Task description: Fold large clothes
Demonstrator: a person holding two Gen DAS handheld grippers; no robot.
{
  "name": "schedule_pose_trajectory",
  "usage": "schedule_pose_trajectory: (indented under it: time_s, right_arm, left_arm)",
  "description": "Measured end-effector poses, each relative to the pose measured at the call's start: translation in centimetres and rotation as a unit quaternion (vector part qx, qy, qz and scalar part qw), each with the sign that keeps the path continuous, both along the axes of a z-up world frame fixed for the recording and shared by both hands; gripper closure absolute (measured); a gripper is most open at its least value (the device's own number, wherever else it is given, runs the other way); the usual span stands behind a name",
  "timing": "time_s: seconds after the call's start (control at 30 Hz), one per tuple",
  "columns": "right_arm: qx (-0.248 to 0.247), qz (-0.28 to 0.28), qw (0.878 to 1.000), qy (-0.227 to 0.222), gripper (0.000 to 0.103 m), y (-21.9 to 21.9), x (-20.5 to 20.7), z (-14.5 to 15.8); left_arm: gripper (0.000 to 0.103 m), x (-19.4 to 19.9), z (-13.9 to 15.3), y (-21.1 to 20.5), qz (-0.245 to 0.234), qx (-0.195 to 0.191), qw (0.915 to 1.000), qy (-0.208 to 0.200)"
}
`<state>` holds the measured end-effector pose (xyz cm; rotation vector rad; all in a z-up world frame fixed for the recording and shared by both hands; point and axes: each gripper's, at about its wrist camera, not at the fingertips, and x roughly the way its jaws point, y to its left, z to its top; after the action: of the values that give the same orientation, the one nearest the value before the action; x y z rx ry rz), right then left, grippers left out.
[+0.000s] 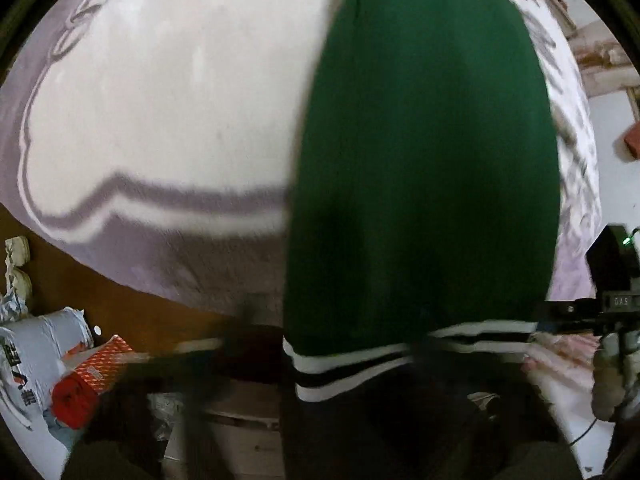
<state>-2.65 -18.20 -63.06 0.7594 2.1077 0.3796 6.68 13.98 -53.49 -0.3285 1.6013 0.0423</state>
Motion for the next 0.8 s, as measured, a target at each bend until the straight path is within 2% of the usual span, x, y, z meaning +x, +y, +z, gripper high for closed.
schedule_pose_trajectory:
  time_s: [0.03,0.1,0.17,0.23,0.27,0.33,0.4,0.43,0.47,0.5,0.53,0.57,0.6,0.7,0.8]
  right_arm:
    - [0.005,-0.003,1.0,-0.006,0.048,0.5,-0.5,-0.2]
    - [-0.011,0.001,1.0,-0.023,0.078,1.2,-1.2,0.1]
    - [-0.001,-0.01,0.999,-0.041,0.084,1.7,-1.4,1.1]
    - [-0.012,0.0,0.998,-0.058,0.088,1.6,-1.9,1.4]
    - [-0.021,0.0,0.998,-0.053,0.089,1.4,-2.4,0.7]
    - [-0.029,0.005,0.999,-0.041,0.089,1.4,-3.3,-0.9]
    - [-0.02,0.005,0.999,-0.038,0.088,1.7,-3.4,-1.9]
    - [-0.005,0.004,0.999,-0.036,0.082,1.8,-3.3,-1.9]
    - [0.007,0.008,0.999,-0.032,0.072,1.7,-3.5,-1.6]
    - [0.013,0.008,0.999,-0.037,0.064,1.4,-3.7,-1.3]
    - [0.023,-0.003,0.998,-0.051,0.04,0.3,-3.8,-0.8]
    - [0.033,-0.012,0.997,-0.062,0.019,-0.5,-3.9,-0.6]
    - [0.038,-0.015,0.997,-0.066,0.016,-0.9,-4.0,-0.8]
    - [0.062,-0.022,0.996,-0.058,0.016,-1.0,-4.2,-3.3]
    - [0.093,-0.028,0.994,-0.057,0.016,0.0,-3.5,-5.7]
  left_arm:
    - [0.076,-0.1,0.2,-0.1,0.004,0.004,0.9999,-0.01]
    - [0.081,0.2,1.0,0.2,0.011,0.002,0.9996,-0.025]
    - [0.082,0.3,1.2,0.9,0.015,0.002,0.9994,-0.032]
    - [0.082,0.3,-0.6,2.1,0.026,-0.012,0.9991,-0.031]
    - [0.082,0.3,-1.8,2.6,0.036,-0.021,0.9989,-0.023]
    - [0.082,0.4,-2.0,2.2,0.025,-0.021,0.9993,-0.02]
    - [0.079,0.9,-0.8,2.0,0.017,-0.024,0.9994,-0.016]
    - [0.078,0.9,-0.2,2.1,0.021,-0.037,0.999,-0.016]
    - [0.077,0.8,0.3,2.5,0.031,-0.052,0.998,-0.016]
    - [0.07,0.5,0.7,2.9,0.044,-0.07,0.9964,-0.018]
    - [0.053,0.3,0.8,3.4,0.055,-0.085,0.9946,-0.022]
    - [0.044,0.1,0.8,3.8,0.07,-0.108,0.9911,-0.032]
    - [0.031,0.1,0.5,4.1,0.077,-0.123,0.9888,-0.036]
    - [0.031,0.3,-2.4,3.8,0.069,-0.15,0.9862,-0.013]
    - [0.031,1.5,-4.7,1.8,0.045,-0.168,0.9846,-0.012]
